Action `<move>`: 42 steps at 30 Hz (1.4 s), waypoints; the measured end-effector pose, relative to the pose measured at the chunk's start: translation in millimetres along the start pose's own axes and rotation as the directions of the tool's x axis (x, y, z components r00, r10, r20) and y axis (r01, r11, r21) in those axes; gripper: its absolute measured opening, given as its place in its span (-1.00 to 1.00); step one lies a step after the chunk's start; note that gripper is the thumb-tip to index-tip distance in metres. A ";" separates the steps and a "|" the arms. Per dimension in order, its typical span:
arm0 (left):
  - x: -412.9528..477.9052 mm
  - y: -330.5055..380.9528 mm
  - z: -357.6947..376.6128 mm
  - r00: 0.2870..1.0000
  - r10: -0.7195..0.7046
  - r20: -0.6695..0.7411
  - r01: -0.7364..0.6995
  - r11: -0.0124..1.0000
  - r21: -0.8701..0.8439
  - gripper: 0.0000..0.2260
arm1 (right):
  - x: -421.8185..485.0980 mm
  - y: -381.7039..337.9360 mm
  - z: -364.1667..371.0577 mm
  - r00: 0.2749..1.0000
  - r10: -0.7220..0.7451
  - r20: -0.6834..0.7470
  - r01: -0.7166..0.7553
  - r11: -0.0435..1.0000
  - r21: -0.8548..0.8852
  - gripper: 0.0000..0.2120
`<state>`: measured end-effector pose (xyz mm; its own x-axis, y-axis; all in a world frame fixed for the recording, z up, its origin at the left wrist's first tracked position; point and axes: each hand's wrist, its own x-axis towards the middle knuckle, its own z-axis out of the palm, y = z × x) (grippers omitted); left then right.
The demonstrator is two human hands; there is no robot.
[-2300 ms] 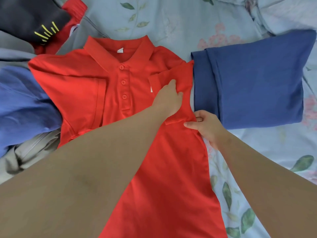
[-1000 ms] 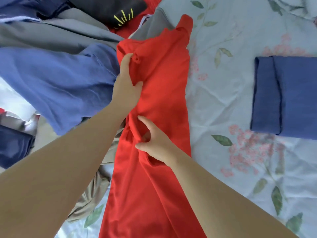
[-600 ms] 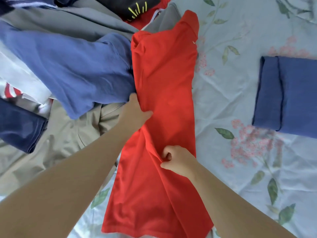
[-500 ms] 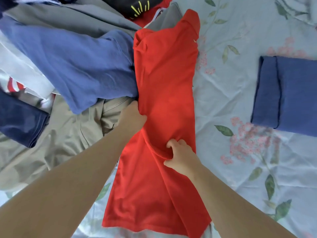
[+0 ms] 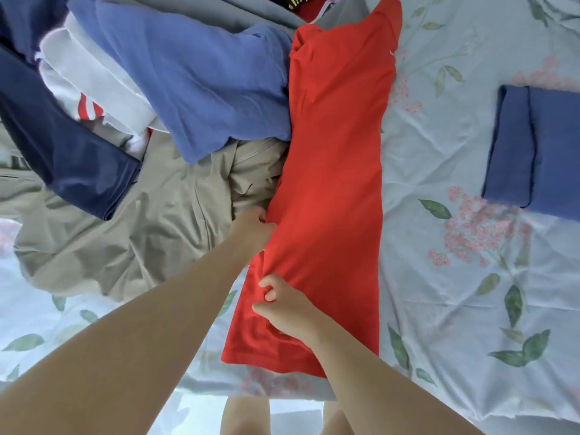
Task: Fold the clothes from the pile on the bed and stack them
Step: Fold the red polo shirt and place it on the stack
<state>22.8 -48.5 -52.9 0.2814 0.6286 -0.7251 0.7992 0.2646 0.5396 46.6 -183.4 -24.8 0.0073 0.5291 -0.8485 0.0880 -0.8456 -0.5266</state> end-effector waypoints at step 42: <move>-62.7 -72.7 55.1 0.993 -0.054 0.101 0.069 0.987 -0.146 -0.44 | -63.7 157.5 -48.7 0.692 0.374 -0.618 -0.151 0.912 0.382 -0.71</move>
<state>-23.7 -147.5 -70.2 0.2898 0.5364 -0.7927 0.7305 0.4112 0.5453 108.4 -346.8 -51.1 0.6533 0.0938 -0.7513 -0.3017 -0.8779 -0.3719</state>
